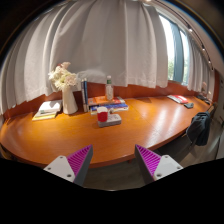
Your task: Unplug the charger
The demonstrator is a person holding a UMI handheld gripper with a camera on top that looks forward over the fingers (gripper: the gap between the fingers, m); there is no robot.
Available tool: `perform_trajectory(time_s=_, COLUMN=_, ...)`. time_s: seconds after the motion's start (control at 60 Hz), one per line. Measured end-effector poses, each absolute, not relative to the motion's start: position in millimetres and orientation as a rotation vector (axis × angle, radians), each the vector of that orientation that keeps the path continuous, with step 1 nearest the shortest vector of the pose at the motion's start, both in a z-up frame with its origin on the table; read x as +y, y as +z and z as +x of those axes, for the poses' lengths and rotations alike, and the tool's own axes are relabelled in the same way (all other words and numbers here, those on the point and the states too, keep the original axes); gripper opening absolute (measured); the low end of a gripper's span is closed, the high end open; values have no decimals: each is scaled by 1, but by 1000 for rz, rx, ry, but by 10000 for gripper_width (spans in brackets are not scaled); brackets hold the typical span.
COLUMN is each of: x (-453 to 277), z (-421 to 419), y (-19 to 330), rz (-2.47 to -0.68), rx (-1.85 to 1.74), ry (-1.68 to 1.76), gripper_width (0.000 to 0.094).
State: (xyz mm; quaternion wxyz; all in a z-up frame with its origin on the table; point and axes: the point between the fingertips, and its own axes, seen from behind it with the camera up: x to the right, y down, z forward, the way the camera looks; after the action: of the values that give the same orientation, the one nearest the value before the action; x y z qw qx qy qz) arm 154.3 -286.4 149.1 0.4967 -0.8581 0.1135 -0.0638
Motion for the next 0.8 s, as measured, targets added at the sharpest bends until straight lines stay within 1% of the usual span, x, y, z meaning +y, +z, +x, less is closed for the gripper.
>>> perform_trajectory(time_s=0.1, x=-277, z=140, y=126, rz=-2127, rx=222, ry=-112, gripper_width=851)
perform_trajectory(time_s=0.2, x=-236, z=123, y=91, rz=-2165, rx=178, ry=-78, gripper_width=854)
perform_trajectory(time_s=0.317, x=-186, z=120, y=69, rz=-2171, rx=121, ry=-42, gripper_width=864)
perform_trajectory(time_s=0.533, x=-71, z=151, y=46, rz=-2139, rx=56, ry=-35, gripper_width=860)
perform_trajectory(time_s=0.65, x=-14, z=168, y=42, rz=-2110, rx=35, ry=-41, gripper_width=855)
perform_trajectory(time_s=0.683, x=0, z=170, y=41, rz=-2102, rx=30, ry=-38, gripper_width=841)
perform_trajectory(time_s=0.717, x=13, z=173, y=45, rz=-2082, rx=23, ry=-45, gripper_width=799)
perform_trajectory(time_s=0.8, x=42, z=176, y=52, rz=-2019, rx=-11, ry=-73, gripper_width=637)
